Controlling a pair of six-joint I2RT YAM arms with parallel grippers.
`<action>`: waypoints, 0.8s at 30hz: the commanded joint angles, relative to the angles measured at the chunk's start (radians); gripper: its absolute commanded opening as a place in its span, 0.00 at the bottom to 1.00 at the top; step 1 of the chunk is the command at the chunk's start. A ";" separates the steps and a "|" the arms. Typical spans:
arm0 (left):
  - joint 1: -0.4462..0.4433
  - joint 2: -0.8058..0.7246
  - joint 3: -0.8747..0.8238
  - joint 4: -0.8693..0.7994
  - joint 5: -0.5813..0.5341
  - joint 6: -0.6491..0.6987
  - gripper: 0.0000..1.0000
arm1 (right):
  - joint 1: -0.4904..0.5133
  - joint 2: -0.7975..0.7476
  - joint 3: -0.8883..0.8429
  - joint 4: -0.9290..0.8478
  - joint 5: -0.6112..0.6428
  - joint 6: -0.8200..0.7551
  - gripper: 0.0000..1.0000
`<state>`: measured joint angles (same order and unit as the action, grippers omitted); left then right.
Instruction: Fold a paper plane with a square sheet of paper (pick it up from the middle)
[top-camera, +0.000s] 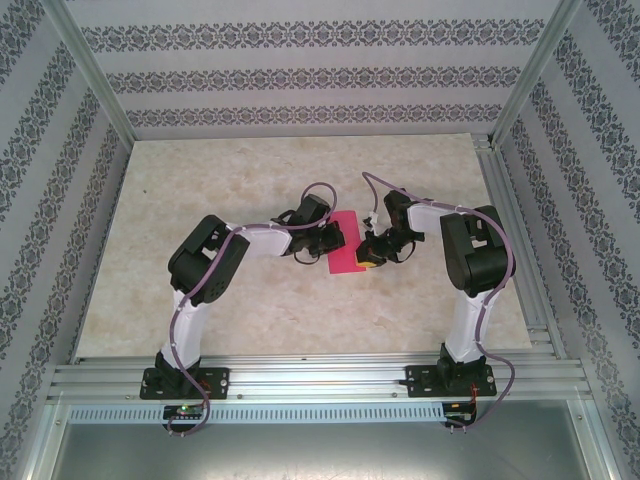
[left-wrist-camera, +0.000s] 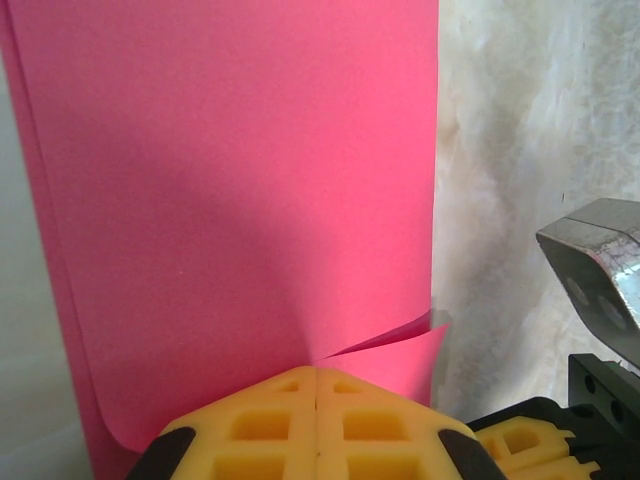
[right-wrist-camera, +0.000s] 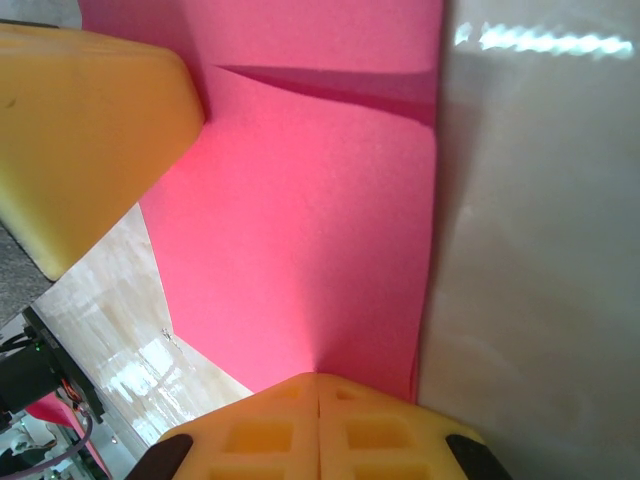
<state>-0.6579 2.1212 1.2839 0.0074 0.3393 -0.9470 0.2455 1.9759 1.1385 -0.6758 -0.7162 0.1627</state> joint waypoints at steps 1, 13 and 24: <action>0.053 0.042 0.006 -0.024 -0.052 0.059 0.03 | -0.013 0.028 -0.029 -0.028 0.107 -0.015 0.07; 0.103 0.032 -0.055 0.067 -0.021 0.058 0.06 | -0.018 0.027 -0.032 -0.029 0.106 -0.014 0.07; 0.168 0.035 0.006 0.030 -0.010 0.120 0.08 | -0.018 0.023 -0.025 -0.025 0.097 -0.006 0.07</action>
<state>-0.5320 2.1288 1.2652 0.0719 0.3920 -0.8776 0.2398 1.9759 1.1385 -0.6754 -0.7170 0.1627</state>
